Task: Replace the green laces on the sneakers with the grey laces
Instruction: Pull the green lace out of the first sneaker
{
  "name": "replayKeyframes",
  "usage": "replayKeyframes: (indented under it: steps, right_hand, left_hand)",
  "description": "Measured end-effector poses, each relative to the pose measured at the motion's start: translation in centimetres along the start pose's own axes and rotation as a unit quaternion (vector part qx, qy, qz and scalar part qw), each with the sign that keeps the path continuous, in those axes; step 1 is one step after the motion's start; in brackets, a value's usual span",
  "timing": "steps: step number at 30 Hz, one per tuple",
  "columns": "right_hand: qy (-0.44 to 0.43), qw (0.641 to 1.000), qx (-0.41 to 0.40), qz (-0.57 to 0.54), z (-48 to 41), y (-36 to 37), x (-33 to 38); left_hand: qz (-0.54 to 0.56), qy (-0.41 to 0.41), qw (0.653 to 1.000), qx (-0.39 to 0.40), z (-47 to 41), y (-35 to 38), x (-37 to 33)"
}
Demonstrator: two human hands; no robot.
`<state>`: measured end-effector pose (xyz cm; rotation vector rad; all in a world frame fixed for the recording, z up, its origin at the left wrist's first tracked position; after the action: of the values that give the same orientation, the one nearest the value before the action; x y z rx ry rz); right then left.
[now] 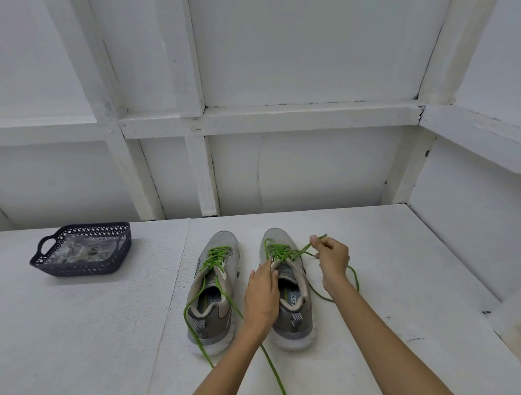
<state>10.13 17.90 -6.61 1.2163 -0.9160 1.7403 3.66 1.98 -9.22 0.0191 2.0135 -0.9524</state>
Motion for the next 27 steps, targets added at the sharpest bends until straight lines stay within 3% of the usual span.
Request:
replayKeyframes:
  steps: [2, 6, 8, 11, 12, 17, 27]
  right_hand:
    - [0.009, 1.0, 0.011, -0.017, 0.1, 0.0, 0.1]
    - [0.021, 0.976, 0.191, 0.099, 1.5, 1.1, 0.2]
    - [0.001, 0.987, 0.143, 0.072, 1.2, 1.0, 0.1]
    - [0.009, 0.999, -0.028, -0.03, 0.2, -0.1, -0.1]
    - [0.015, 0.998, -0.03, -0.048, 0.1, -0.1, -0.2]
    - [0.032, 0.973, 0.206, 0.103, 0.9, 1.3, -0.4]
    - [0.007, 0.956, 0.262, 0.129, 0.3, 0.8, -0.8]
  left_hand:
    - [0.002, -0.001, 1.0, -0.003, 0.0, -0.1, 0.0]
    - [0.003, 0.002, 1.0, -0.003, 0.0, -0.1, -0.2]
    - [0.003, 0.002, 1.0, -0.002, 0.0, -0.1, -0.3]
    - [0.003, -0.002, 1.0, -0.003, 0.0, 0.1, 0.0]
    - [0.003, -0.003, 1.0, -0.004, 0.0, 0.1, 0.0]
    - [0.0, -0.004, 1.0, -0.008, 0.0, 0.2, 0.2]
    - [0.0, 0.0, 1.0, -0.007, -0.1, 0.4, 0.3]
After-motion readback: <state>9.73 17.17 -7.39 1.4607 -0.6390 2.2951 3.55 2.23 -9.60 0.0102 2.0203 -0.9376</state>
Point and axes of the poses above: each hand's wrist, its own z-axis away from the middle knuckle, its own y-axis out of the palm, x = y × z, the point moved 4 cm from there along -z, towards the middle knuckle, and after that the axes turned 10 degrees about y, right-handed, at the moved point
